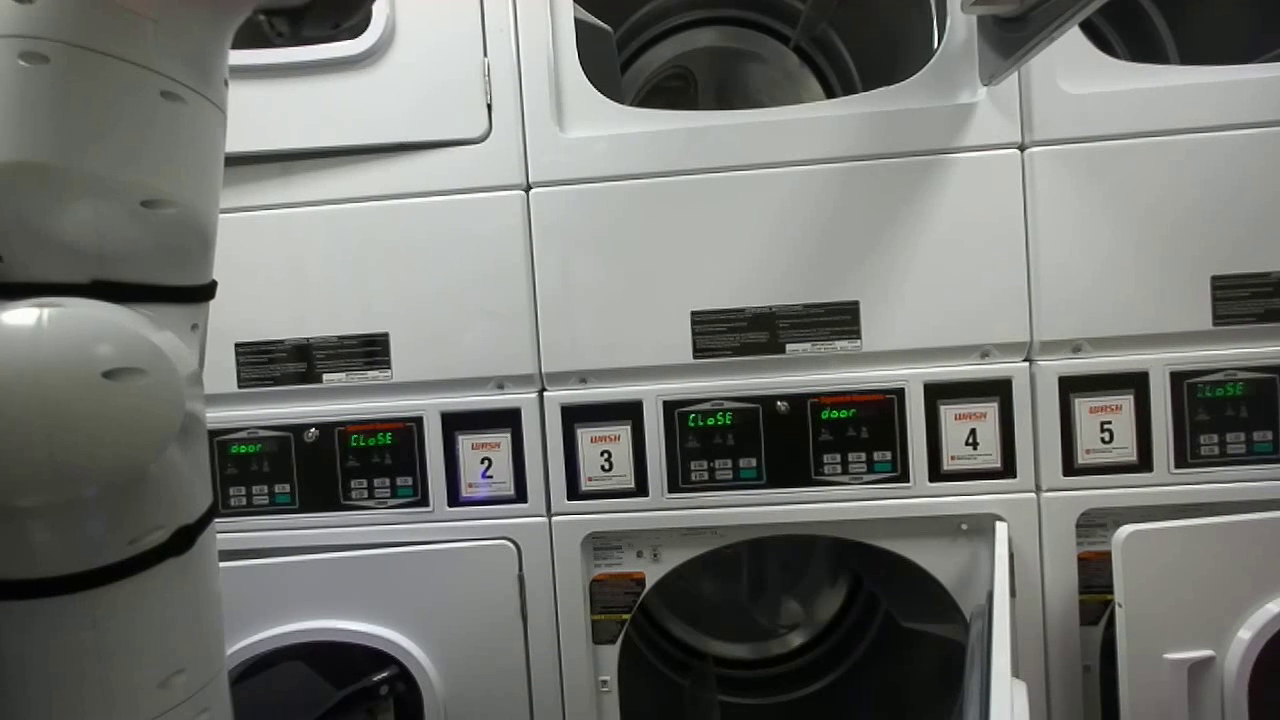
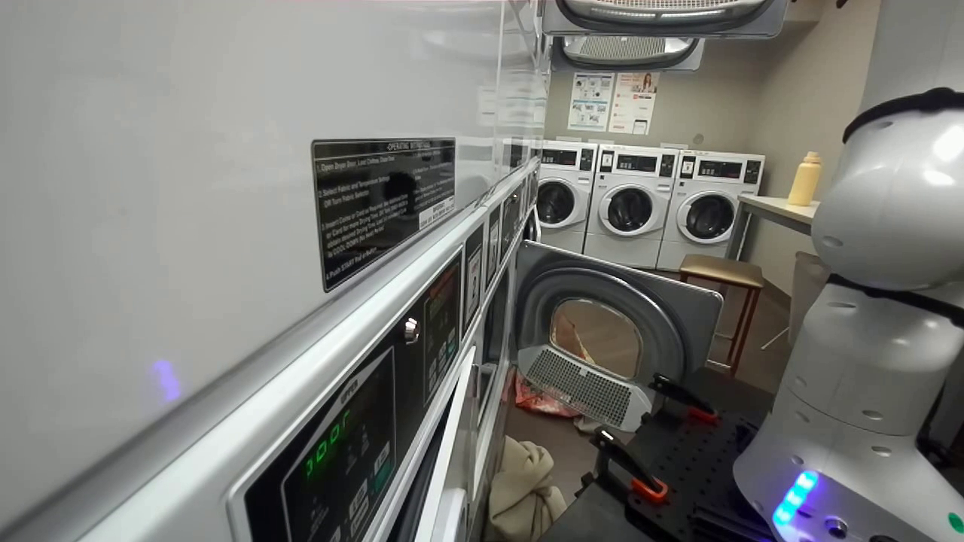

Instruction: Close the washing machine door

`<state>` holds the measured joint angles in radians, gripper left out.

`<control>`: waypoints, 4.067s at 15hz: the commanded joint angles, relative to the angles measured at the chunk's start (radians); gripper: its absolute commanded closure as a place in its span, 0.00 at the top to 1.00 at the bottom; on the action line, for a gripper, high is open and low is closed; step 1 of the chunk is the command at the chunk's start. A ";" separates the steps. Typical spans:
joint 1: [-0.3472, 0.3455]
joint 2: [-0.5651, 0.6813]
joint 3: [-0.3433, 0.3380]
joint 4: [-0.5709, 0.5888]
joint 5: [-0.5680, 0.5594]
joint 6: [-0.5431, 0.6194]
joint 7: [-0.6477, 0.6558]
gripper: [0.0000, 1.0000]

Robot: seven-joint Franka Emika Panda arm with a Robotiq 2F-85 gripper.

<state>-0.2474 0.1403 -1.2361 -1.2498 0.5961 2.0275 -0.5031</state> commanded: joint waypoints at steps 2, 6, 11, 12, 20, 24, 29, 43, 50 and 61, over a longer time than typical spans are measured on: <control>-0.138 0.128 0.009 0.072 0.123 0.026 0.034 1.00; -0.320 0.219 0.076 0.174 0.283 -0.005 -0.010 1.00; -0.643 0.371 0.230 0.432 0.509 -0.116 -0.061 1.00; -0.702 0.400 0.257 0.490 0.539 -0.148 -0.057 1.00; -0.954 0.488 0.604 0.744 0.516 -0.310 -0.142 1.00; -1.046 0.519 0.907 0.826 0.329 -0.311 -0.138 1.00; -1.112 0.574 1.162 0.916 0.168 -0.314 -0.136 1.00; -1.121 0.530 1.252 0.822 0.198 -0.304 -0.347 1.00; -1.165 0.503 1.315 0.808 0.207 -0.498 -0.517 1.00; -1.222 0.427 1.329 0.847 0.221 -0.420 -0.471 1.00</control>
<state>-1.4349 0.6117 0.1116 -0.3879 0.8175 1.5233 -1.0400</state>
